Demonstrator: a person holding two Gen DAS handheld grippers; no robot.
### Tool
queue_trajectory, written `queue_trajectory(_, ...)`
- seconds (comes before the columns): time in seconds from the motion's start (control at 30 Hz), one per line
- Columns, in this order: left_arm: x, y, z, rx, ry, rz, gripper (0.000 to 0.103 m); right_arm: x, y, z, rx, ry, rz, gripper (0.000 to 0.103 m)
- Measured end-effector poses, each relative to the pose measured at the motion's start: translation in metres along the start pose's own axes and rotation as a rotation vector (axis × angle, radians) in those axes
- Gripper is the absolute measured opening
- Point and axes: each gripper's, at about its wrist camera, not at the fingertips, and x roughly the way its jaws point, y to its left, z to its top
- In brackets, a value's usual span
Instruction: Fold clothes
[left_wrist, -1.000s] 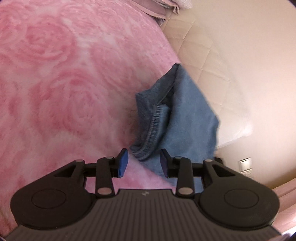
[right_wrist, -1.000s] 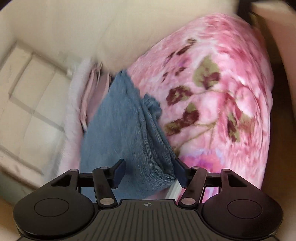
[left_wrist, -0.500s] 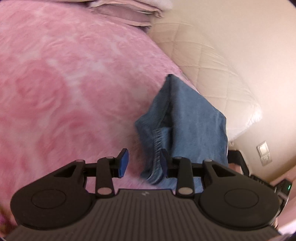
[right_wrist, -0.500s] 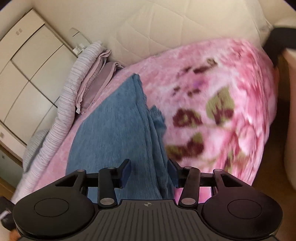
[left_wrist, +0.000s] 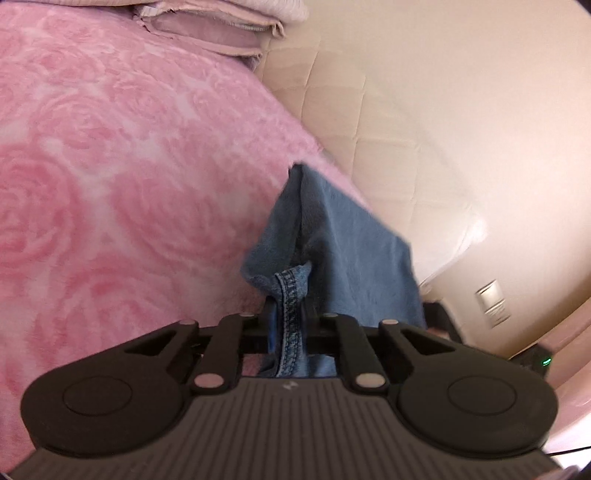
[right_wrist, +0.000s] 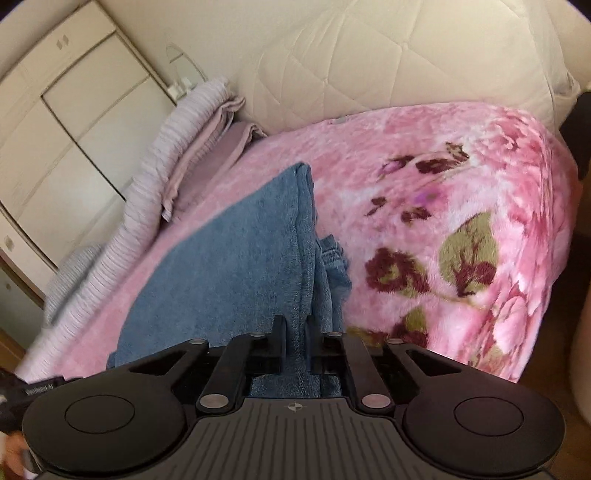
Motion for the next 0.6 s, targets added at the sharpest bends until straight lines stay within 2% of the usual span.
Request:
queue_trajectory(0.13,0.01,0.034,-0.006,-0.106,0.044,-0.023,0.007,0.006,-0.01,-0.008,0.054,0.036,0.009,0.007)
queue_trajectory(0.2,0.011,0.048,-0.006,-0.194,0.053,-0.077,0.007,0.008,-0.021,-0.012,0.119,0.03,0.032,0.007)
queue_trajectory(0.3,0.003,0.049,0.0,-0.248,0.042,-0.147,0.008,0.0,-0.021,-0.009,0.112,0.023,0.047,0.011)
queue_trajectory(0.33,0.002,0.045,0.0,-0.238,0.036,-0.139,0.008,-0.004,-0.017,-0.008,0.087,0.018,0.041,0.012)
queue_trajectory(0.4,0.0,0.037,0.001,-0.206,0.022,-0.113,0.009,-0.011,-0.01,-0.007,0.053,-0.015,0.033,0.026)
queue_trajectory(0.43,0.0,0.033,0.002,-0.19,0.015,-0.1,0.011,-0.014,-0.007,-0.006,0.037,-0.031,0.029,0.029)
queue_trajectory(0.5,-0.009,0.014,0.002,-0.063,-0.013,-0.056,0.013,-0.018,-0.001,-0.004,0.009,-0.06,0.019,0.037)
queue_trajectory(0.6,-0.021,-0.016,0.003,0.176,-0.049,0.028,0.016,-0.013,0.001,0.0,-0.007,-0.053,0.015,0.039)
